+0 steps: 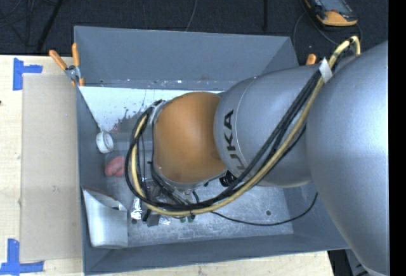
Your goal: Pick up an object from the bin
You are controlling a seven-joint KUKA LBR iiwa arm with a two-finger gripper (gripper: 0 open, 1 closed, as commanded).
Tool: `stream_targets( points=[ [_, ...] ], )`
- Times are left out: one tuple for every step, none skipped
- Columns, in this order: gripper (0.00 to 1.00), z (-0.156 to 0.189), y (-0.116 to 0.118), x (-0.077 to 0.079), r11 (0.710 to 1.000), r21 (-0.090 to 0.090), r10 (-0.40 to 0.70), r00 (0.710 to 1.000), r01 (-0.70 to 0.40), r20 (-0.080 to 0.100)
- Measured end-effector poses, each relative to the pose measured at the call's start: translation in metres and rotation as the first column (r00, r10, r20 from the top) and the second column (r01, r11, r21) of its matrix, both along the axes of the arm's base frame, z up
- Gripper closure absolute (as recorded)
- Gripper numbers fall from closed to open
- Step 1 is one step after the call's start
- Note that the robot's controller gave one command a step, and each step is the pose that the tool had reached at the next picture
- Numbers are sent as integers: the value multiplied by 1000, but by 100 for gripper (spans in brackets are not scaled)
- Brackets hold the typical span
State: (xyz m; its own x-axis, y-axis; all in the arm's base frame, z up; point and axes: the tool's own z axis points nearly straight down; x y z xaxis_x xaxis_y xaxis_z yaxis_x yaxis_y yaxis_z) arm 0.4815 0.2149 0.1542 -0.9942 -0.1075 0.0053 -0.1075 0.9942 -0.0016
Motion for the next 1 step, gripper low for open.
stream_targets(
  points=[
    [100, 93, 2, 10, 1000, 6, -9, 1000, 9, 13]
  ],
)
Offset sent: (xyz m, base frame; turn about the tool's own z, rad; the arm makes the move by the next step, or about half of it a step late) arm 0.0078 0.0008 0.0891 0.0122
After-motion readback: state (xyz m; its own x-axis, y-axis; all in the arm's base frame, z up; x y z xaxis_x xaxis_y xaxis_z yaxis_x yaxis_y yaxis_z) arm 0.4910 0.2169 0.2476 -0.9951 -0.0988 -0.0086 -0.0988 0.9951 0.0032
